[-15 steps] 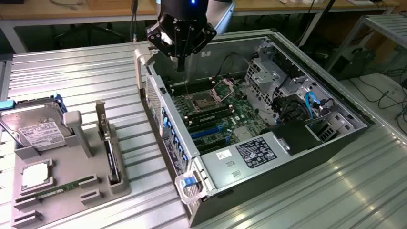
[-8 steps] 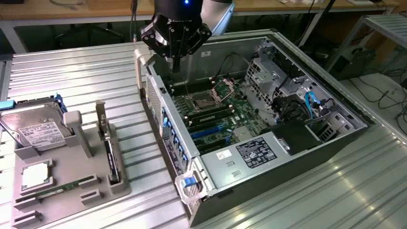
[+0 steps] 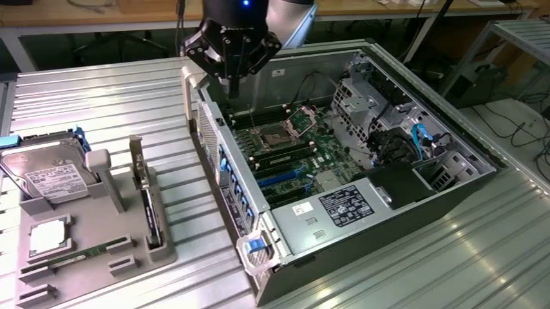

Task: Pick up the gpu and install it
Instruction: 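Reach for the gpu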

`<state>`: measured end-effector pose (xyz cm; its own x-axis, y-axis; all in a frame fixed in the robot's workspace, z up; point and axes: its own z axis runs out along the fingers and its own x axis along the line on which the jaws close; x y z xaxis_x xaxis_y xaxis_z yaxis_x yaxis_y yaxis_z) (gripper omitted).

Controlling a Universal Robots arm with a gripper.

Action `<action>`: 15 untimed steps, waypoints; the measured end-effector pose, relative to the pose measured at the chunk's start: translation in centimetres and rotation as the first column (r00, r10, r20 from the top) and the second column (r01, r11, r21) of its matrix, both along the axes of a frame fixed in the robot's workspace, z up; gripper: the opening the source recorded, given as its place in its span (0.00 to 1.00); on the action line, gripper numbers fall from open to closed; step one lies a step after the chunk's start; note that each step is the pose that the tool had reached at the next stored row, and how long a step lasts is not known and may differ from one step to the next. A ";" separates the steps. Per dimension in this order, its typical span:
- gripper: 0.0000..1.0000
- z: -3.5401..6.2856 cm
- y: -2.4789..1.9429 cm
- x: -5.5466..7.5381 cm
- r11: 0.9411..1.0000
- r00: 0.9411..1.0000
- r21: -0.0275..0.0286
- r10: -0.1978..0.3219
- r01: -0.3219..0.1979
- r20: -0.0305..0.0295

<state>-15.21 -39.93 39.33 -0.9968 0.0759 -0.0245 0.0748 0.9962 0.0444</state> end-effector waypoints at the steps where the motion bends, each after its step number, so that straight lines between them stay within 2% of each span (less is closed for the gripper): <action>1: 0.11 0.00 0.00 -0.1 1.000 1.000 0.000 0.000 0.000 0.000; 15: 0.11 -0.01 0.00 -1.3 1.000 1.000 0.000 0.000 0.000 0.000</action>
